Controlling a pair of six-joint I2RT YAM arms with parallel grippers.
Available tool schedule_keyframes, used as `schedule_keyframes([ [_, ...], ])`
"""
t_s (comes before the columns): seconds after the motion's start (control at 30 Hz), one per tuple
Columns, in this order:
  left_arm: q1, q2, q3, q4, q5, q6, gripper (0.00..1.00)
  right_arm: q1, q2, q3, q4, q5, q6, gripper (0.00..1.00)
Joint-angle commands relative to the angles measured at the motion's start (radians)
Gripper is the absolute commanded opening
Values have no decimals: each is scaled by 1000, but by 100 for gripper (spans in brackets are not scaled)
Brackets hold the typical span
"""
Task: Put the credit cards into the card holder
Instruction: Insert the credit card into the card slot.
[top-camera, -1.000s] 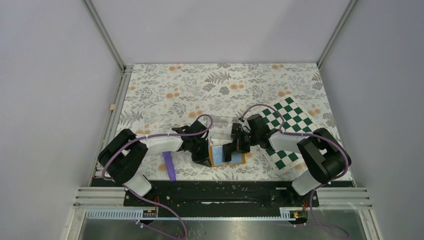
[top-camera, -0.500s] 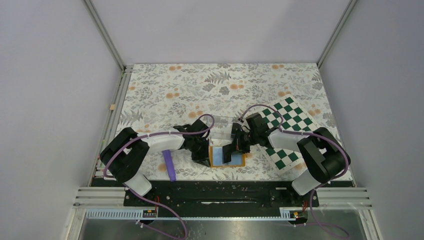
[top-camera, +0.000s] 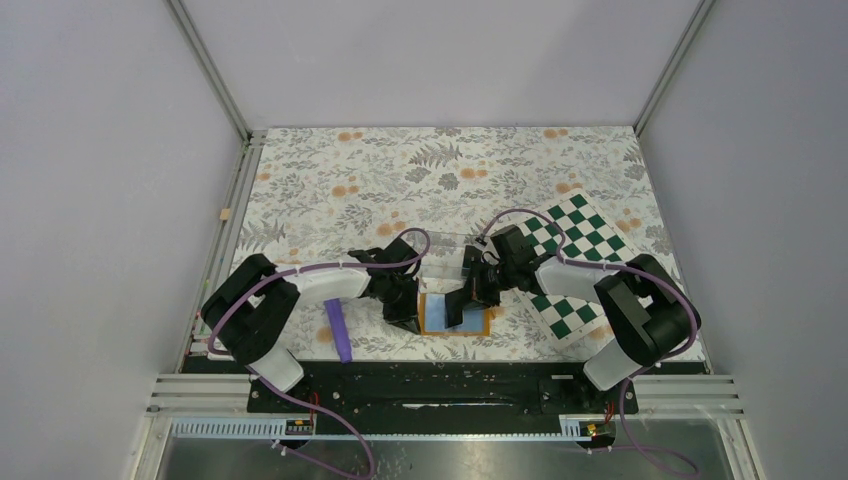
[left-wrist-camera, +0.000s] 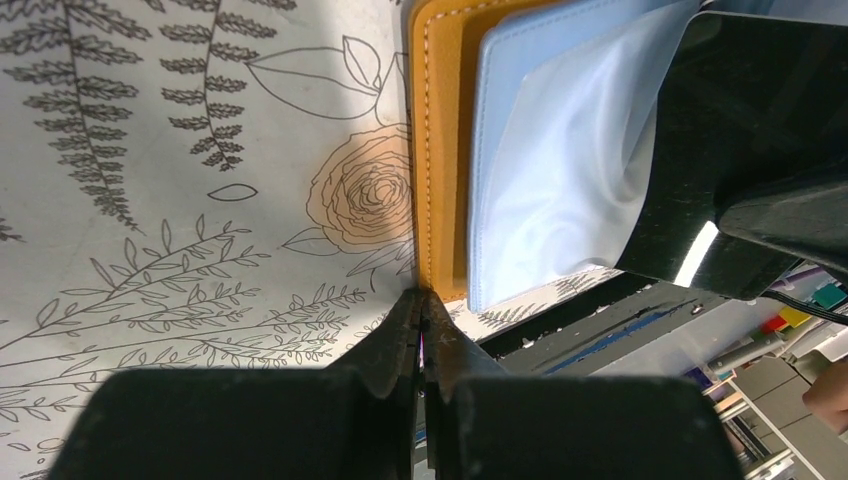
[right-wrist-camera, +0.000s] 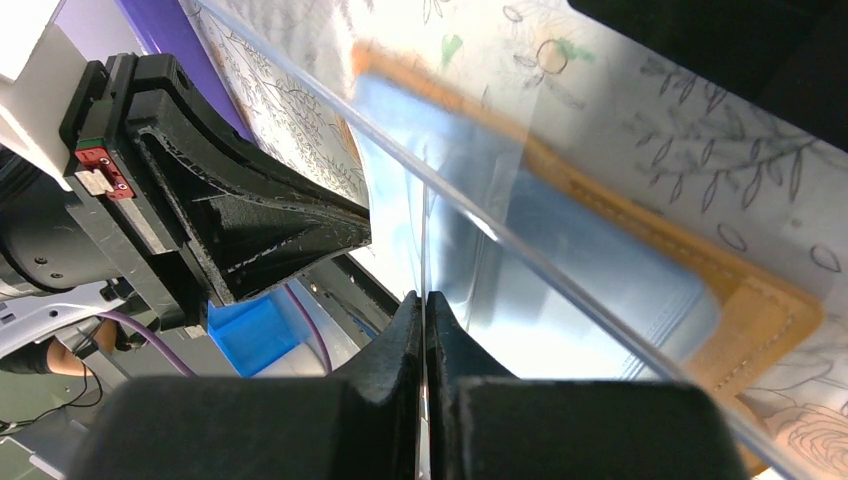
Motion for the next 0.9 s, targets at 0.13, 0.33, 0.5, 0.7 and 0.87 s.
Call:
schedule_keyframes([
  [0.13,-15,24,35,9,-55,10,0,11,36,-51,-180,67,80,0],
  [0.33,-17,21,31,10,-65,-9,0,11,-28,-60,-167,92,32,0],
  [0.5,-4,-24,27,28,-81,-32,43,11,-59,-89,-137,117,12,0],
  [0.7,60,-46,1,132,-17,-58,46,11,-60,-95,-118,118,-9,0],
  [0.87,71,11,50,92,-8,-13,38,11,-41,-72,-100,101,-11,0],
])
